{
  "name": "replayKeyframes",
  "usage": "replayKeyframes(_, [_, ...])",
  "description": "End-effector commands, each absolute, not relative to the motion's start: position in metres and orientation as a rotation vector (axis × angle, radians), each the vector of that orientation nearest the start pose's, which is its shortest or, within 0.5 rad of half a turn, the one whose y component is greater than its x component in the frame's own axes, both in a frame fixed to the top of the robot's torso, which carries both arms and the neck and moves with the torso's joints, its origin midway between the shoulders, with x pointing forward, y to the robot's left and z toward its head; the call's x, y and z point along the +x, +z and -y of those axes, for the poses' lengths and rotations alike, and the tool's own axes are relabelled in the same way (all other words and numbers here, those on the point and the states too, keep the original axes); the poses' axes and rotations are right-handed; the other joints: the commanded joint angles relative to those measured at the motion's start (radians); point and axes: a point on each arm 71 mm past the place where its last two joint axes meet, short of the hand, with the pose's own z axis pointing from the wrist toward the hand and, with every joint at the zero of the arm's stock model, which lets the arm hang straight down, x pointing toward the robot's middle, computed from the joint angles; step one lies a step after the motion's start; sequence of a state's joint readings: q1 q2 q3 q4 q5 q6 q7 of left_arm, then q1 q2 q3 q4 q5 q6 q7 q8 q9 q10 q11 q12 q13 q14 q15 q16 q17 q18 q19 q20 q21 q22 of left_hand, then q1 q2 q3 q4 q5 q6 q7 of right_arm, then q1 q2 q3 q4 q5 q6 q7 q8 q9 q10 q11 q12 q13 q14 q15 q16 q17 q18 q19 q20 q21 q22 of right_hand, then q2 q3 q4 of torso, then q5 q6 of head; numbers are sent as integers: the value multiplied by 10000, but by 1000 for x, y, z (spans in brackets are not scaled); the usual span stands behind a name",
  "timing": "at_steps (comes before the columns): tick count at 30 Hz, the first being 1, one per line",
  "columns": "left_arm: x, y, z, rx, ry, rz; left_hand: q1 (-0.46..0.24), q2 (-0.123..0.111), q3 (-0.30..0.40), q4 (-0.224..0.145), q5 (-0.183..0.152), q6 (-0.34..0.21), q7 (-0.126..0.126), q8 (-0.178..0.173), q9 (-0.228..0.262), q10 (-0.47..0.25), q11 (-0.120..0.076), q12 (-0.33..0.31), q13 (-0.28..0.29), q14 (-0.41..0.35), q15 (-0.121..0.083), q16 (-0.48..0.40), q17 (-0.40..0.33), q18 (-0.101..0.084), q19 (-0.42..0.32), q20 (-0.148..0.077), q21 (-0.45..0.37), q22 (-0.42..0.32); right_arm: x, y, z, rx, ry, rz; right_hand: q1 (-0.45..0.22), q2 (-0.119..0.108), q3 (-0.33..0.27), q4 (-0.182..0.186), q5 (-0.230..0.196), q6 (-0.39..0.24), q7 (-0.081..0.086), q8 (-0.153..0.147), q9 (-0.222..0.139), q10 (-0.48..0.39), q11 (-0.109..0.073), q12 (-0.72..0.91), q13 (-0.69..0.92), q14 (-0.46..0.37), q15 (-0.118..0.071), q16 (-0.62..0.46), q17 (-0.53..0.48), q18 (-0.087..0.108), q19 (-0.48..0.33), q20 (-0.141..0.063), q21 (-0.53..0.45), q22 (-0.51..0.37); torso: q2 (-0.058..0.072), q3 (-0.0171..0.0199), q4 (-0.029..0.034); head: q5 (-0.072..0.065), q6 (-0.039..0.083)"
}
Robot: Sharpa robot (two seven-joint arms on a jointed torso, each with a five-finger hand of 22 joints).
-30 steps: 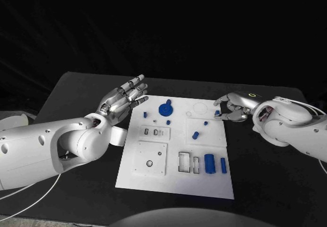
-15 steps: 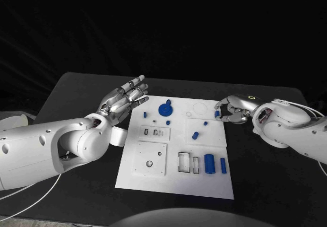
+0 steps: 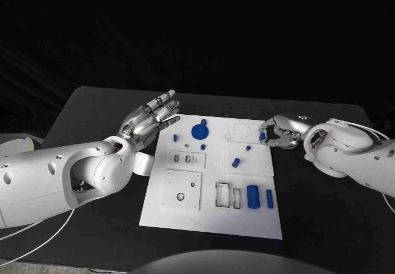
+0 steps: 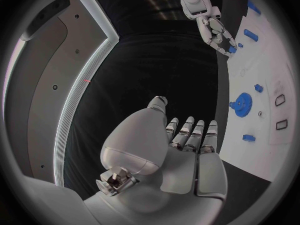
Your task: Assemble the parts on the task board
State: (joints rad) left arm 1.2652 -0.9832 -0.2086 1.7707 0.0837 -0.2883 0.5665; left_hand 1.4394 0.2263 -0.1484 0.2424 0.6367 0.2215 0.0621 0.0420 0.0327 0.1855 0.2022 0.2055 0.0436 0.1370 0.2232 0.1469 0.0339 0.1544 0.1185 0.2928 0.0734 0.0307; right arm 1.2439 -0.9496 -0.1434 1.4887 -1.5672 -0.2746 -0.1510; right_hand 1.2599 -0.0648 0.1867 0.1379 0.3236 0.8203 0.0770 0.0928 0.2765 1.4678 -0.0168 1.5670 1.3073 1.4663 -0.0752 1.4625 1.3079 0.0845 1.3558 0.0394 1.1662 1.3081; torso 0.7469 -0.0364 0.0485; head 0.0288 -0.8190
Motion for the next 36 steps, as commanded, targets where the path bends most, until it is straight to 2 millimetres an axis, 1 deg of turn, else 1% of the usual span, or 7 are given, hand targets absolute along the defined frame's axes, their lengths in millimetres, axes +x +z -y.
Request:
replayKeyframes(1, [427, -181, -206, -10986, -17317, -14146, 103, 20, 55, -11, 56, 1, 96, 56, 11, 26, 62, 38, 9, -12, 63, 67, 10, -182, 62, -6, 67, 9, 483, -205, 267, -2341, 3798, -17484, 82, -6, -3, -70, -65, 119, -4, 51, -8, 1009, 47, 23, 2618, 676, 47, -73, 1585, 103, 39, 29, -84, 296, -3, -8, 6, -11, -7])
replayKeyframes(11, [427, -182, -205, -11002, -17323, -14191, 111, 19, 64, -22, 63, 1, 98, 57, 11, 27, 62, 42, 9, -9, 66, 70, 10, -186, 66, -6, 68, 9, 485, -205, 265, -2316, 3797, -17418, 121, 25, 26, -78, -220, 492, 19, 234, 75, 967, 67, -9, 2583, 622, 64, -244, 1438, 136, -30, 42, -274, 228, -4, -4, 7, -10, -25])
replayKeyframes(15, [427, -182, -205, -11008, -17329, -14212, 111, 19, 64, -22, 63, 1, 98, 57, 11, 27, 62, 42, 9, -9, 66, 70, 10, -186, 66, -6, 68, 9, 486, -205, 264, -2309, 3825, -17361, 164, 46, 40, -102, -267, 845, 4, 425, 210, 957, 58, -17, 2575, 605, 61, -313, 1380, 148, -43, 43, -350, 216, -4, -3, 1, 1, -25])
replayKeyframes(21, [427, -182, -204, -11017, -17360, -14267, 123, 20, 81, -39, 73, 5, 102, 59, 11, 30, 66, 49, 10, -1, 75, 79, 11, -194, 66, -5, 68, 8, 486, -204, 263, -2230, 3873, -17143, 348, 112, 31, -255, -333, 1553, -79, 938, 721, 962, -12, -13, 2579, 589, 12, -413, 1294, 160, -30, 1, -447, 224, -4, 1, 1, 15, -33])
replayKeyframes(26, [427, -183, -204, -11029, -17376, -14303, 123, 20, 81, -39, 73, 5, 102, 59, 11, 30, 66, 49, 10, -1, 75, 79, 11, -194, 66, -5, 68, 8, 486, -201, 263, -2143, 4028, -16712, 614, 234, 29, -437, -598, 1863, -169, 1459, 1224, 976, -82, -4, 2590, 573, -48, -527, 1193, 163, 3, -57, -502, 243, -14, 3, 1, 28, -33])
replayKeyframes(32, [427, -184, -204, -11048, -17384, -14332, 136, 28, 104, -55, 83, 26, 115, 65, 15, 28, 72, 52, 9, 3, 85, 82, 11, -204, 72, -5, 70, 8, 486, -197, 260, -2034, 4347, -16136, 857, 331, 55, -549, -808, 1962, -203, 1778, 1542, 982, -81, 0, 2594, 581, -70, -598, 1126, 142, 84, -84, -454, 304, -11, 5, -8, 74, -12])
replayKeyframes(36, [427, -184, -205, -11065, -17374, -14348, 146, 33, 121, -69, 88, 48, 129, 72, 18, 29, 79, 58, 9, 3, 92, 83, 11, -212, 74, -5, 71, 8, 483, -192, 251, -1939, 4750, -15842, 867, 338, 14, -500, -1028, 1973, -177, 1873, 1649, 919, 23, -51, 2538, 575, -7, -686, 1046, 142, 92, -51, -515, 290, -18, 1, -33, 127, 4])
